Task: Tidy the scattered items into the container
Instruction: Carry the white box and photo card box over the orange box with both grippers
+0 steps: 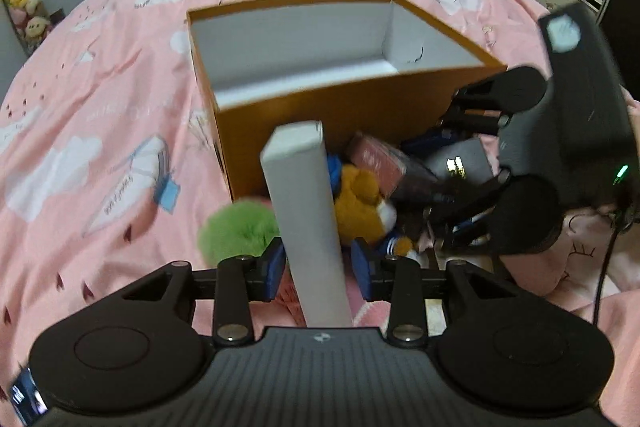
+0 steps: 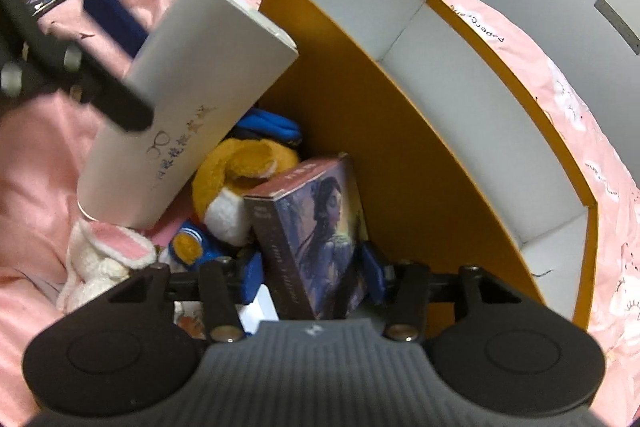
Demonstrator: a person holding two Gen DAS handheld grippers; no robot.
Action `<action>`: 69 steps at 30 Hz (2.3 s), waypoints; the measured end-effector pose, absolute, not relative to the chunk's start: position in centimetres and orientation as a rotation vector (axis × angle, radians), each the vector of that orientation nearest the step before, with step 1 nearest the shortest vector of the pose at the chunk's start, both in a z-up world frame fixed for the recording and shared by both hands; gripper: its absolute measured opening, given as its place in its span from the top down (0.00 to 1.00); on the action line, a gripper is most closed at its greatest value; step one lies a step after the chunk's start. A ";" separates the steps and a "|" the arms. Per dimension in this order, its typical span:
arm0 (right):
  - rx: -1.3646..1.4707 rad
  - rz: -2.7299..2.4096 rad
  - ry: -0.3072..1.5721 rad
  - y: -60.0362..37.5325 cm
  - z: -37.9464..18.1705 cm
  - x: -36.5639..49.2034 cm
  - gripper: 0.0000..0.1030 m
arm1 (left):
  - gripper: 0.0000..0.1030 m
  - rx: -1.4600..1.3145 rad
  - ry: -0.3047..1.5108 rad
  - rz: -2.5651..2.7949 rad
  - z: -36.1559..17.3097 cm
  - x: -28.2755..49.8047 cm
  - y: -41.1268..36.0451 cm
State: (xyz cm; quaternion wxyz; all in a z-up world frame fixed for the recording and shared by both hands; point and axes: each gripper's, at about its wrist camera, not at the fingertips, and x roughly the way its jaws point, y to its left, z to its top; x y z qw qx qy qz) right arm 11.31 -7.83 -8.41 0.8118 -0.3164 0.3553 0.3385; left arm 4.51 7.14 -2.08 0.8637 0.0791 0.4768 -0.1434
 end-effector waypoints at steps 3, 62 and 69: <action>-0.659 0.721 0.745 -8.1 -7.9 10.9 0.56 | 0.60 0.111 1.018 -0.287 -3.1 4.5 7.6; 0.219 0.598 1.137 -11.6 -4.9 29.0 0.76 | 0.69 -0.162 1.147 -0.195 -1.6 23.7 9.6; 0.271 0.544 1.243 -11.7 -6.8 30.2 0.76 | 0.69 -0.160 1.203 -0.179 -1.8 24.5 8.9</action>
